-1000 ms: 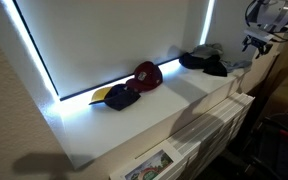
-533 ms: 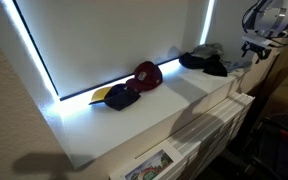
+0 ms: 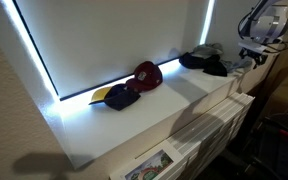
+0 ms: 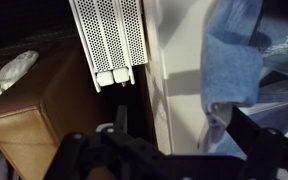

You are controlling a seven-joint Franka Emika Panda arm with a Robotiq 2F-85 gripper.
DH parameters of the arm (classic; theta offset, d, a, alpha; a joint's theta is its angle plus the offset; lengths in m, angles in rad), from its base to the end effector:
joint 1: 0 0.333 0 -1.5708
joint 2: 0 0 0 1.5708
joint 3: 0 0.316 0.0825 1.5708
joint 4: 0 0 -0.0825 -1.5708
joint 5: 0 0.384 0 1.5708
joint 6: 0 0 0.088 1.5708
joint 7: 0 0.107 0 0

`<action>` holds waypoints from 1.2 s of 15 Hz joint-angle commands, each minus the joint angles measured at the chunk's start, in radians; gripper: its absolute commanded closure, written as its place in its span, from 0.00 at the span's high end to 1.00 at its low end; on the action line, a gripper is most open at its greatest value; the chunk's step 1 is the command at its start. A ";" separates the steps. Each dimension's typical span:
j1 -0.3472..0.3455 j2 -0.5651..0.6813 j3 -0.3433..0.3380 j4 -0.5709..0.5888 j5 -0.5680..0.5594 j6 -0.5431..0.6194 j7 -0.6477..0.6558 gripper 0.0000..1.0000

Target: Move the grey cup to the left

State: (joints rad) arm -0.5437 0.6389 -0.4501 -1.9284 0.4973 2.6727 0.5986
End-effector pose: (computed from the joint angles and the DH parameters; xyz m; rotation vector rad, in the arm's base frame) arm 0.3485 -0.5344 0.2005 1.7818 -2.5300 0.3129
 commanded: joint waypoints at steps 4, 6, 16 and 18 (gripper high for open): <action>-0.006 0.009 0.005 0.010 -0.011 0.005 0.016 1.00; 0.000 0.022 -0.001 0.011 -0.004 0.042 0.034 1.00; -0.008 0.036 0.007 0.011 -0.006 0.112 0.093 0.74; -0.005 0.037 0.004 0.010 -0.010 0.113 0.096 0.62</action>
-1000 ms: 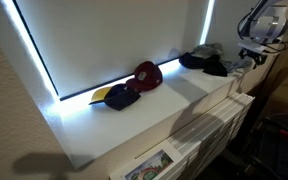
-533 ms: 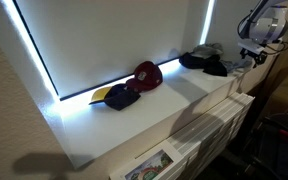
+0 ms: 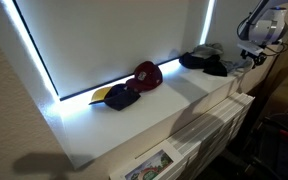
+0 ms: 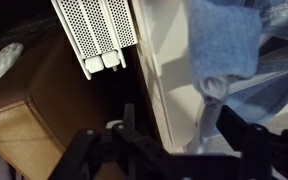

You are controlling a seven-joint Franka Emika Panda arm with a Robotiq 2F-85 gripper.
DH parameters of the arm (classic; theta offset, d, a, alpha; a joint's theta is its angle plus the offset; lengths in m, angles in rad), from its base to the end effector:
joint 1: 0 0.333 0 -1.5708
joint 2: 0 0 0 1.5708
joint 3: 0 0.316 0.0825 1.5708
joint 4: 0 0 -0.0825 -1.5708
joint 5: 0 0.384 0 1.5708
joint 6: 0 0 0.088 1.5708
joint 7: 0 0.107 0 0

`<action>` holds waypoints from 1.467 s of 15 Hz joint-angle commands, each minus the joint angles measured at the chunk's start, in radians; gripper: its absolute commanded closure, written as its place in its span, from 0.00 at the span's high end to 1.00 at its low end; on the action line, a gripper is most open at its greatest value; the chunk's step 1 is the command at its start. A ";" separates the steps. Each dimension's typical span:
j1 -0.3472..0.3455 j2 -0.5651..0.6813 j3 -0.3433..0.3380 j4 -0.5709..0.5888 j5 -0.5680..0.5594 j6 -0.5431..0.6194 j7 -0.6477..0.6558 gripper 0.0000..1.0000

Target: Move the grey cup to the left

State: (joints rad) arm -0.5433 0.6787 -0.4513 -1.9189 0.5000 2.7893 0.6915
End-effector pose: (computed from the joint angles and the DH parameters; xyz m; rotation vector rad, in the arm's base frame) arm 0.3484 -0.5433 0.1944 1.6322 -2.5606 0.4405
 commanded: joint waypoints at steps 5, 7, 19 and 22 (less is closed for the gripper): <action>0.009 -0.006 -0.009 0.004 -0.029 -0.004 0.011 0.24; 0.021 -0.015 -0.018 0.009 -0.044 -0.001 0.015 0.10; 0.220 -0.392 -0.037 -0.080 -0.283 0.017 -0.168 0.01; 0.340 -0.514 -0.069 -0.131 -0.454 0.030 -0.139 0.01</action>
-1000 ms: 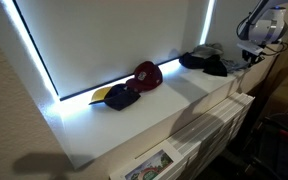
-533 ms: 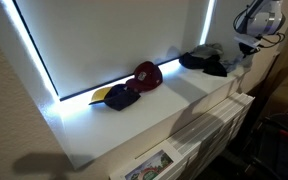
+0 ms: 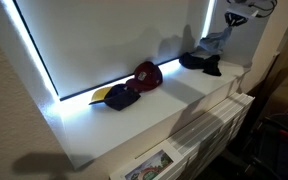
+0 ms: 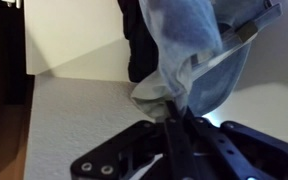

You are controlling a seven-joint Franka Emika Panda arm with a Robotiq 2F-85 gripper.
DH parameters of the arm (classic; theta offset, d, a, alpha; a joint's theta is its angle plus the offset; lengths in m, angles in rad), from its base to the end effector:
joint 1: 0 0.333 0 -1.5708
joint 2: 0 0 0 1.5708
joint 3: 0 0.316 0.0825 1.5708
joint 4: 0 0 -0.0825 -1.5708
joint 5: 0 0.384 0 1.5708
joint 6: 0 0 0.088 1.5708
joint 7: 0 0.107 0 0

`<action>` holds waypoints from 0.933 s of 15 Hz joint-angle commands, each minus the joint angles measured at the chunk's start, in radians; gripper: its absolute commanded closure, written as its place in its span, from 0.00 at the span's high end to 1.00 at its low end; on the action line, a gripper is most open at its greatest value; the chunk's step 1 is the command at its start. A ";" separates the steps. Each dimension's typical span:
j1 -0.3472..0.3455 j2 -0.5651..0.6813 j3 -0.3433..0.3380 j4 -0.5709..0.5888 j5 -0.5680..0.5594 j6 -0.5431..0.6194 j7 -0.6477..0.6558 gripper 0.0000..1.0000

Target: Move the grey cup to the left

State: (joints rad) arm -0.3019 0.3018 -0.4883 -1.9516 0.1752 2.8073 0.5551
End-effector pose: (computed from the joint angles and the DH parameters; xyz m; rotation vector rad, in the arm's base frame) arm 0.4685 -0.4523 0.4090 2.2009 -1.9148 0.8826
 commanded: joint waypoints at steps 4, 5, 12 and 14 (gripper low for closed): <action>0.259 -0.250 -0.066 -0.140 -0.490 0.023 0.138 0.01; 0.285 -0.278 -0.056 -0.148 -0.582 0.019 0.178 0.01; 0.445 -0.341 0.058 -0.116 -1.138 -0.016 0.552 0.01; 0.478 -0.345 0.091 -0.113 -1.243 -0.016 0.637 0.01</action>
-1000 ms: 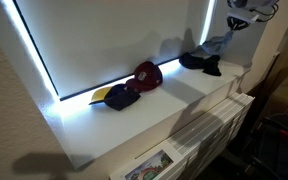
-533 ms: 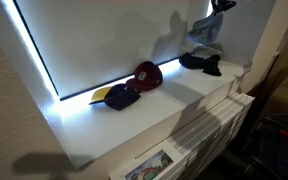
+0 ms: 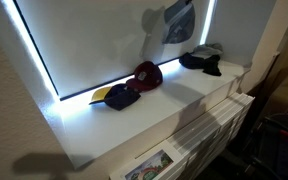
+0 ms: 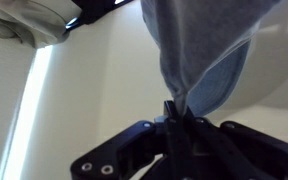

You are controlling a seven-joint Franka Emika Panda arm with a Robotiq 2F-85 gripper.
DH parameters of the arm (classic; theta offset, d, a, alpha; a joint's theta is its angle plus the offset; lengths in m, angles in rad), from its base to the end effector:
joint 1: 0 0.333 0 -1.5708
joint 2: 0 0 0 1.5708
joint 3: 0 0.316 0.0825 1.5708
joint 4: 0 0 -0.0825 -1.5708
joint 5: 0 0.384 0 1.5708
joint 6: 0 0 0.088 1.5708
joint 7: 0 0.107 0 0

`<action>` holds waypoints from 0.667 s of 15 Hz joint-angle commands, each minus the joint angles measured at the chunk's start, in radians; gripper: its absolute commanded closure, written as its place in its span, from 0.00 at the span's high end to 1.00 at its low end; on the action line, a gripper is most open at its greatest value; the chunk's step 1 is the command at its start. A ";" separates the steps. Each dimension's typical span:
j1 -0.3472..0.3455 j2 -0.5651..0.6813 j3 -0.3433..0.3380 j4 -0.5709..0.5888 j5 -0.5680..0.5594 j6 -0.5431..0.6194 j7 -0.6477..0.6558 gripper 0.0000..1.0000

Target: Move the grey cup to the left

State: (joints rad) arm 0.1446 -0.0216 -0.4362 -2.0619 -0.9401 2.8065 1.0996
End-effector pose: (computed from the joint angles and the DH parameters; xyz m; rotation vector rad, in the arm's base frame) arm 0.5705 -0.1325 0.5161 2.4685 -0.7808 1.2218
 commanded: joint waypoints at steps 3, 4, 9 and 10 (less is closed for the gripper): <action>0.073 -0.008 0.082 0.013 -0.299 -0.024 0.222 0.01; 0.086 -0.002 0.095 0.019 -0.363 -0.030 0.263 0.01; 0.142 0.033 0.148 0.052 -0.775 -0.141 0.469 0.01; 0.156 0.026 0.160 0.033 -0.840 -0.183 0.487 0.01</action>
State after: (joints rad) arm 0.2764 -0.0141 -0.3030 -2.0393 -1.6196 2.7104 1.5286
